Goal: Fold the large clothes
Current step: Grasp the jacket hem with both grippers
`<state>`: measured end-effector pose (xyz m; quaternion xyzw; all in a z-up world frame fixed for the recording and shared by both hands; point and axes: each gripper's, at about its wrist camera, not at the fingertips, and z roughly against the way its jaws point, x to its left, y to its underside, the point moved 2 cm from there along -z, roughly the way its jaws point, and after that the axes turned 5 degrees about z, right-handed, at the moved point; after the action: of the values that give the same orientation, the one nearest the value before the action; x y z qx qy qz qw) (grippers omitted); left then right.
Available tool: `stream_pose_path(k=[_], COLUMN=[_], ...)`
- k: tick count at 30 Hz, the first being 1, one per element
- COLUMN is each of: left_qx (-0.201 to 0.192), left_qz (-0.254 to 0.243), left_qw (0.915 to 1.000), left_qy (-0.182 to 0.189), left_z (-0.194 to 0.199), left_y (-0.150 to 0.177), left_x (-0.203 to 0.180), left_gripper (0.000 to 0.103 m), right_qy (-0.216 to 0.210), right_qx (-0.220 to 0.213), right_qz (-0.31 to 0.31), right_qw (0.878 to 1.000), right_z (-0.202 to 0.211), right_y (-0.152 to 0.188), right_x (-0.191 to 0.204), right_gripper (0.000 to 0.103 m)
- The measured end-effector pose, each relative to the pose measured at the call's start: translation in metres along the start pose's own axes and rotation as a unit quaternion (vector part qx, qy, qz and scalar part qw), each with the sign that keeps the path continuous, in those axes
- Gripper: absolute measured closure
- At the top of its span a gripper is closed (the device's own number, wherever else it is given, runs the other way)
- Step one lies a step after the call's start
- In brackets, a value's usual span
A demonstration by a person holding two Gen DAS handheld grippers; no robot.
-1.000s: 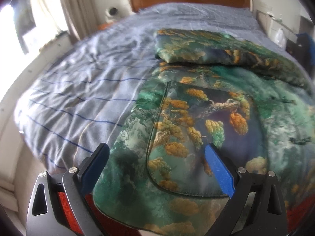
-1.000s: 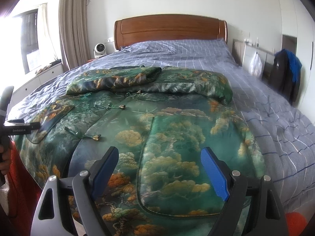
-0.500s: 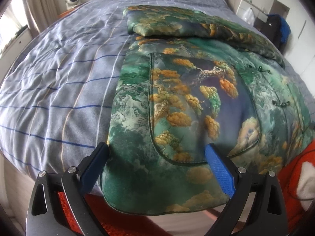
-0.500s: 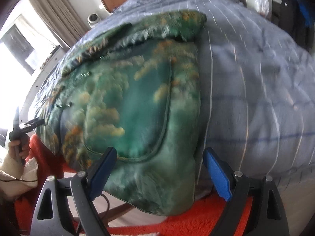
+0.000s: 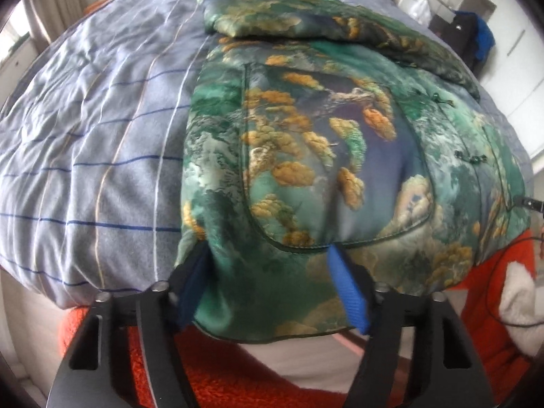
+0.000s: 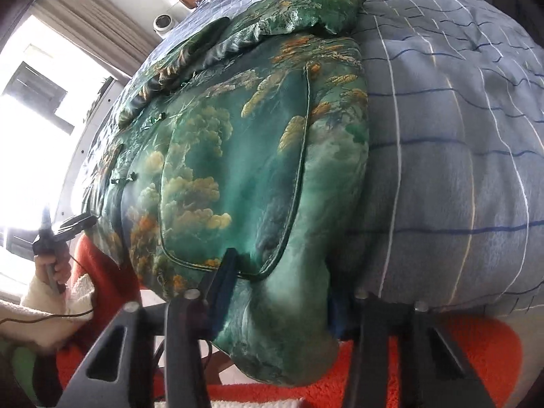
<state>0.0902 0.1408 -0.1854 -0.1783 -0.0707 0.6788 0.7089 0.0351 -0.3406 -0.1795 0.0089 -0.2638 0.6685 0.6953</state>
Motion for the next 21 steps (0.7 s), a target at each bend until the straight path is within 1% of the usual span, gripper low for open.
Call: stream_pose_path(k=[2, 4, 5, 6, 7, 8, 9, 10, 11, 12, 14, 16, 19, 21], left_qx=[0.006, 0.018, 0.023, 0.029, 0.031, 0.033, 0.034, 0.036, 0.039, 0.043, 0.044, 0.036, 0.013, -0.014], left_qz=[-0.005, -0.015, -0.018, -0.027, -0.035, -0.046, -0.05, -0.046, -0.037, -0.022, -0.005, 0.016, 0.051, 0.076], left_qw=[1.0, 0.9997, 0.9995, 0.9991, 0.9985, 0.9974, 0.9969, 0.9974, 0.9981, 0.9988, 0.9988, 0.9975, 0.9925, 0.986], left_qy=[-0.001, -0.006, -0.01, -0.017, -0.028, -0.045, -0.05, -0.043, -0.029, -0.009, 0.021, 0.059, 0.111, 0.148], left_z=[-0.001, -0.006, -0.009, -0.011, -0.011, -0.009, -0.006, -0.002, 0.003, 0.01, 0.019, 0.033, 0.052, 0.066], left_y=[-0.001, -0.001, -0.002, -0.001, -0.001, -0.001, -0.002, -0.003, -0.004, -0.008, -0.014, -0.022, -0.036, -0.053], left_x=[-0.001, -0.001, -0.002, -0.004, -0.006, -0.008, -0.008, -0.006, -0.003, 0.003, 0.009, 0.015, 0.018, 0.02], left_gripper=[0.035, 0.03, 0.03, 0.035, 0.052, 0.062, 0.083, 0.095, 0.097, 0.099, 0.1, 0.101, 0.101, 0.101], right_qy=[-0.006, -0.017, -0.022, -0.029, -0.031, -0.032, -0.034, -0.036, -0.039, -0.043, -0.053, -0.069, -0.095, -0.123], right_qx=[0.003, 0.007, 0.009, 0.012, 0.014, 0.017, 0.023, 0.026, 0.03, 0.034, 0.041, 0.044, 0.038, 0.026], right_qz=[-0.007, -0.022, -0.03, -0.041, -0.044, -0.043, -0.038, -0.032, -0.026, -0.02, -0.013, -0.014, -0.015, -0.026], right_qw=[1.0, 1.0, 0.999, 0.999, 0.998, 0.998, 0.998, 0.998, 0.998, 0.998, 0.998, 0.997, 0.995, 0.992], right_z=[0.0, -0.003, -0.005, -0.008, -0.011, -0.012, -0.012, -0.01, -0.007, -0.003, 0.006, 0.014, 0.026, 0.036], right_y=[-0.001, -0.001, -0.001, 0.0, -0.001, -0.002, -0.002, -0.004, -0.005, -0.007, -0.013, -0.021, -0.034, -0.044], right_x=[-0.002, -0.007, -0.01, -0.013, -0.015, -0.015, -0.013, -0.011, -0.007, -0.004, 0.003, 0.007, 0.013, 0.015], right_gripper=[0.057, 0.048, 0.045, 0.044, 0.046, 0.05, 0.063, 0.071, 0.072, 0.077, 0.079, 0.083, 0.084, 0.085])
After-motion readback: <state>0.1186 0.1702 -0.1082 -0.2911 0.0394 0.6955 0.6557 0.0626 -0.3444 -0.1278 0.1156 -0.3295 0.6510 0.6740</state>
